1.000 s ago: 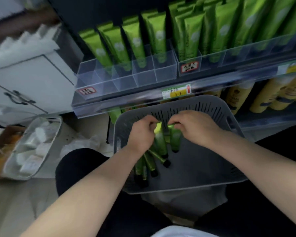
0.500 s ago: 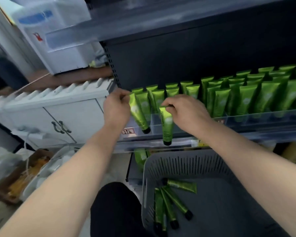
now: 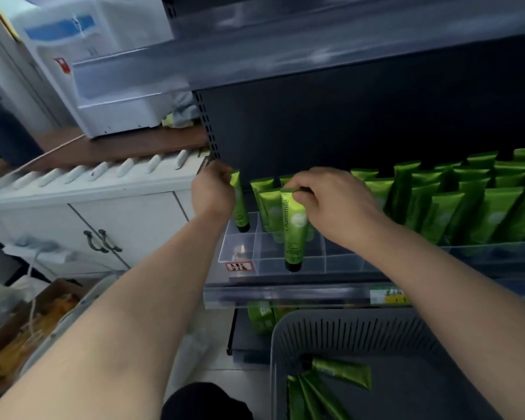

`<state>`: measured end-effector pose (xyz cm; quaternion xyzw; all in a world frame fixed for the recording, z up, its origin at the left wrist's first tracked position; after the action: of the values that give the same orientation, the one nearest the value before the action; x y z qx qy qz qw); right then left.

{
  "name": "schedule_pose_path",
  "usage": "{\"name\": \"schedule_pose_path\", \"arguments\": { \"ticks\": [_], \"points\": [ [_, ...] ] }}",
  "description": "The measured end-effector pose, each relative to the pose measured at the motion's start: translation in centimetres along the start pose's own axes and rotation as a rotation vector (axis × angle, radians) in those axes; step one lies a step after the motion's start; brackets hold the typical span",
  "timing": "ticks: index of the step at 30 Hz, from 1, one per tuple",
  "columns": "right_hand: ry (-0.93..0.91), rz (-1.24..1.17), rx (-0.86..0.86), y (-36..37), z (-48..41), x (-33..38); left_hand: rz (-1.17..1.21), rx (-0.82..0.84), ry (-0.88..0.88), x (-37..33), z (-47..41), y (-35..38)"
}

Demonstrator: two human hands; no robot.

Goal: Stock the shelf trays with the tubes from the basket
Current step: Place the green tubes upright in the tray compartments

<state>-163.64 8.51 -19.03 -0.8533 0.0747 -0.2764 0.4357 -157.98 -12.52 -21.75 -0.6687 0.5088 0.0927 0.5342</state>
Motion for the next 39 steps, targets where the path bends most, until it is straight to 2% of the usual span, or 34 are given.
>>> {"name": "schedule_pose_path", "arguments": {
  "ticks": [6,12,17,20,22,33,39],
  "points": [
    [0.014,-0.018,0.046,0.8,-0.4,-0.2,-0.034,0.108,0.015,1.7,-1.1,2.3],
    [0.000,-0.070,0.011,1.2,-2.8,2.2,0.021,0.045,0.084,2.2,0.3,-0.6],
    [-0.002,-0.036,-0.072,2.8,-6.1,4.1,-0.255,0.148,0.278,2.9,2.2,-3.2],
    [-0.002,0.027,-0.082,4.5,-7.5,4.7,-0.466,0.250,0.387,4.0,3.1,-3.6],
    [0.001,0.069,-0.058,5.8,-8.1,4.9,-0.508,0.293,0.441,4.5,3.5,-3.6],
    [-0.003,0.268,0.172,10.6,-8.3,4.7,-0.404,0.327,0.493,4.6,4.9,-3.1],
    [-0.086,0.256,0.096,9.1,-7.1,4.6,-0.365,0.328,0.507,3.5,6.0,-3.1]
  ]
}}
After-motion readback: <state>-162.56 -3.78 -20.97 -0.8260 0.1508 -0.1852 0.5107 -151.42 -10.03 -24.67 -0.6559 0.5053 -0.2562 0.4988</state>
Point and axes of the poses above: each hand's wrist, its own z-axis away from the middle knuckle, its own y-axis out of the palm, x = y × z, the point moved 6 cm from there along -z, towards the middle knuckle, and after that the axes turned 3 degrees about -x, right-handed, at the moved point
